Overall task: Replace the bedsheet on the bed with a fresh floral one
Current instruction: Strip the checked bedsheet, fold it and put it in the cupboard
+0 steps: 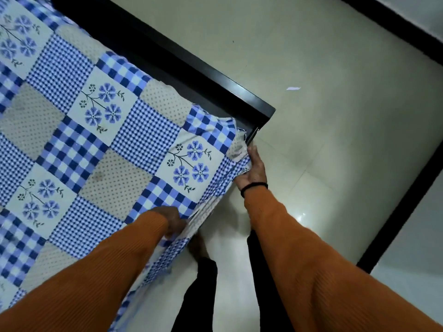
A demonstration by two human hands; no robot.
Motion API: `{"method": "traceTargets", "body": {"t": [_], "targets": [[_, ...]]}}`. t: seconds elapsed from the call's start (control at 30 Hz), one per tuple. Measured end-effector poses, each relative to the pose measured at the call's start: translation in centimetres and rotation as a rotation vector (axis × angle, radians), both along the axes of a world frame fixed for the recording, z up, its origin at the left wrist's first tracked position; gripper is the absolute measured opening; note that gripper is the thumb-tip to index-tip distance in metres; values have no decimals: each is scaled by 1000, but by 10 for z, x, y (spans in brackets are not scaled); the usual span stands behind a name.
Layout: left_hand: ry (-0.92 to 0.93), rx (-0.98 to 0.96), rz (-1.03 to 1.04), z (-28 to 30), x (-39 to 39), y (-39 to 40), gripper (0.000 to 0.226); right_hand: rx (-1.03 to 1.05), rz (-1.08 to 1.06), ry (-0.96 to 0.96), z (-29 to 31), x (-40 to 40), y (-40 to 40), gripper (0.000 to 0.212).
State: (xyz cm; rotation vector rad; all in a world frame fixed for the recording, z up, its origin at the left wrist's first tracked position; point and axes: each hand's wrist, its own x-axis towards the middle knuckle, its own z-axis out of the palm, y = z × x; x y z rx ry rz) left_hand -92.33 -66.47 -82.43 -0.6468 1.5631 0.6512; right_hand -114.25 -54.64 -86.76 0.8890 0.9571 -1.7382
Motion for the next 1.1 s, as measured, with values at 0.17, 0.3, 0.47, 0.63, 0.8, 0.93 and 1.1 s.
{"method": "traceTargets", "body": {"t": [0.17,0.3,0.47,0.63,0.8,0.93,1.1], "targets": [[73,-57,39,16,-82,3,58,-93,62,-54,40,-20,36,23],[428,-113,479,34,-164,1,50,-115,128,41,69,-79,34,23],[652,-488,903,35,-232,-7,29,-2,314,162,78,-179,4,12],[600,-762,1206,34,-241,-48,21,112,816,278,87,-227,-66,9],[531,-823,1341,28,-226,-105,23,98,1201,345,94,-225,-159,11],[518,-783,1429,35,-225,-142,16,56,1417,390,103,-219,-232,12],[542,-858,1593,39,-240,-176,5,13,1626,464,109,-220,-315,16]]}}
